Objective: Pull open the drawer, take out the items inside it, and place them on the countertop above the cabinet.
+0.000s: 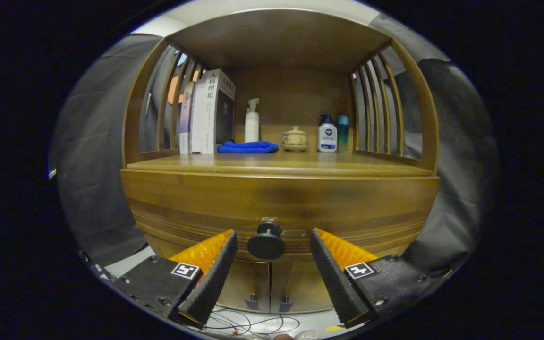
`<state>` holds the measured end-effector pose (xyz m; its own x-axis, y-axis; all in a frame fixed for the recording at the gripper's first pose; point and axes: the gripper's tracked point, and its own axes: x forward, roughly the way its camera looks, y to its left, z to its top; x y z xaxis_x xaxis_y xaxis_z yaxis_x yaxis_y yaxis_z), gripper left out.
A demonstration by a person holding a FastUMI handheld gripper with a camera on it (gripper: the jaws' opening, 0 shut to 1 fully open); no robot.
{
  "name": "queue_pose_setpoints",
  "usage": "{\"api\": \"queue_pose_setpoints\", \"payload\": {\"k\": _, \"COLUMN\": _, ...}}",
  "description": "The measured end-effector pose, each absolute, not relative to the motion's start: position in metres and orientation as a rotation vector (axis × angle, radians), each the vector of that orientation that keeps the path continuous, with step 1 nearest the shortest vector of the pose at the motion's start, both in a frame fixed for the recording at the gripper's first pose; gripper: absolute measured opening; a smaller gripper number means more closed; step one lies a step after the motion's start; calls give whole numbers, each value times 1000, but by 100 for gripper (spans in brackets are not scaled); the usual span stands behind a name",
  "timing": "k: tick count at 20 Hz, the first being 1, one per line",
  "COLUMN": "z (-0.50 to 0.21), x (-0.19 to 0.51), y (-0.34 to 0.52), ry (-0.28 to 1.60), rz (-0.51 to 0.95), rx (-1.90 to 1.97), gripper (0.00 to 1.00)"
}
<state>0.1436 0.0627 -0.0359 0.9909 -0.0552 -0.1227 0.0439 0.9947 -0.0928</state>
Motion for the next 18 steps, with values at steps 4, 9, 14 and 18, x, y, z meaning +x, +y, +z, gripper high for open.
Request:
{"api": "queue_pose_setpoints", "payload": {"k": 4, "z": -43, "x": 154, "y": 60, "ry": 158, "rz": -59, "rx": -120, "gripper": 84}}
{"api": "queue_pose_setpoints", "payload": {"k": 9, "z": -48, "x": 160, "y": 69, "ry": 164, "rz": -58, "rx": -115, "gripper": 59}}
{"api": "queue_pose_setpoints", "payload": {"k": 14, "z": -48, "x": 158, "y": 68, "ry": 150, "rz": -64, "rx": -96, "gripper": 46}}
{"api": "queue_pose_setpoints", "payload": {"k": 18, "z": -48, "x": 157, "y": 69, "ry": 148, "rz": -68, "rx": -79, "gripper": 41}}
